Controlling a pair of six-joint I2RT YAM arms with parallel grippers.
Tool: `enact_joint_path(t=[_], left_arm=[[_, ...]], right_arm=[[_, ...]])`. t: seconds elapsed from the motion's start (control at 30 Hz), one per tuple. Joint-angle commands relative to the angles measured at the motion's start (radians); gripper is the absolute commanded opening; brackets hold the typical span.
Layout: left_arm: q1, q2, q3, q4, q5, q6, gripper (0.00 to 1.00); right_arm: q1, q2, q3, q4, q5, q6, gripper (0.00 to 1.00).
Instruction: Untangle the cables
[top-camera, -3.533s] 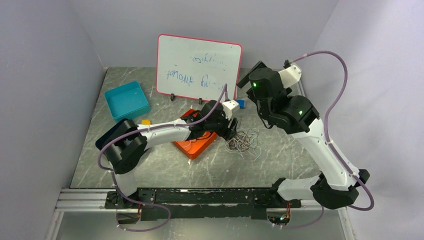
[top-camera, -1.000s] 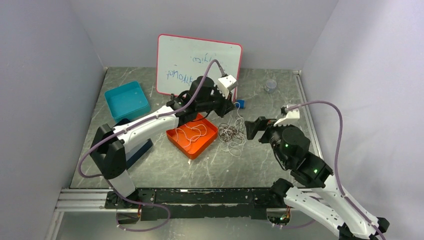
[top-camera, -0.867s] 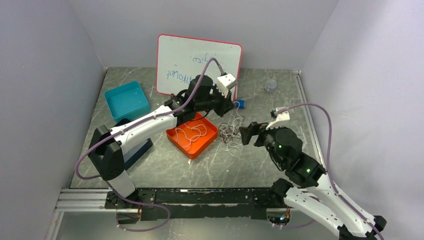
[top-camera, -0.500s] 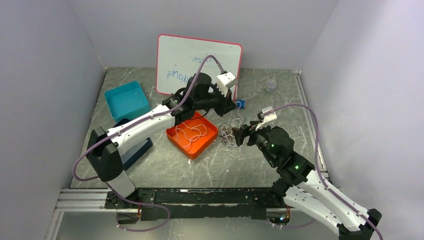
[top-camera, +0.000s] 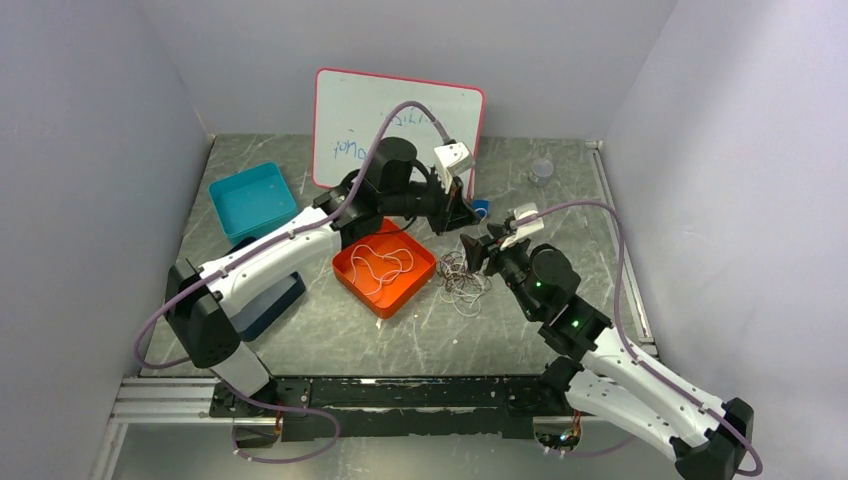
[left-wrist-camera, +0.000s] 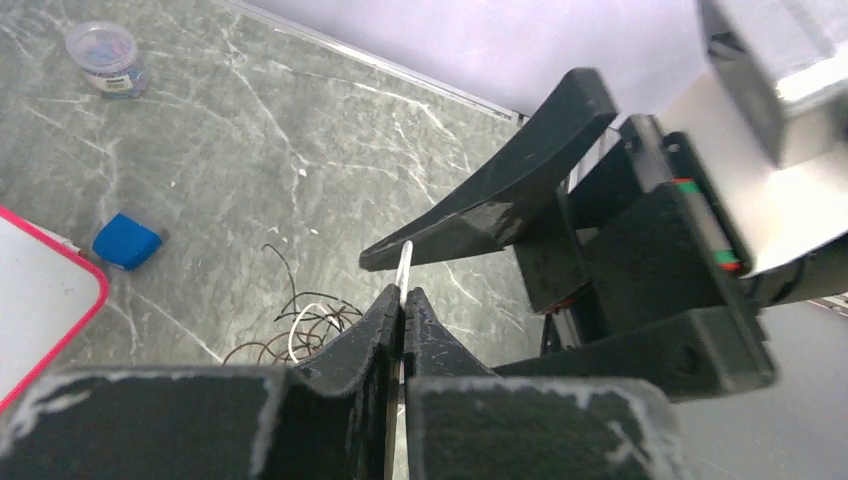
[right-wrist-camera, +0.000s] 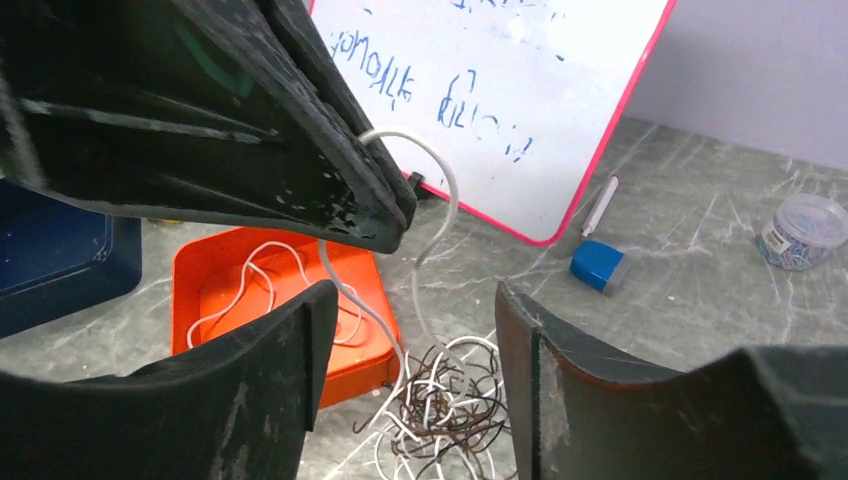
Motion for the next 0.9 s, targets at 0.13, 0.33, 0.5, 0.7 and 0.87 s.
enact_joint_path(t=[0.13, 0.33, 0.5, 0.7, 0.87], left_arm=[[0.002, -0.064, 0.153, -0.081, 0.102, 0.018, 0.07], [0.003, -0.056, 0.298, -0.143, 0.138, 0.021, 0.07], [0.004, -0.038, 0.399, -0.18, 0.115, 0.027, 0.07], [0.003, 0.0, 0.528, -0.197, 0.095, 0.025, 0.07], [0.003, 0.028, 0.609, -0.201, 0.057, 0.03, 0.07]], right_arm=[[-0.003, 0.027, -0.046, 0.132, -0.007, 0.004, 0.55], [-0.003, 0.046, -0.072, 0.185, -0.01, 0.013, 0.5], [-0.002, 0.067, -0.102, 0.209, 0.016, 0.033, 0.44], [-0.003, 0.091, -0.172, 0.238, 0.087, 0.091, 0.39], [-0.003, 0.125, -0.216, 0.208, 0.188, 0.199, 0.39]])
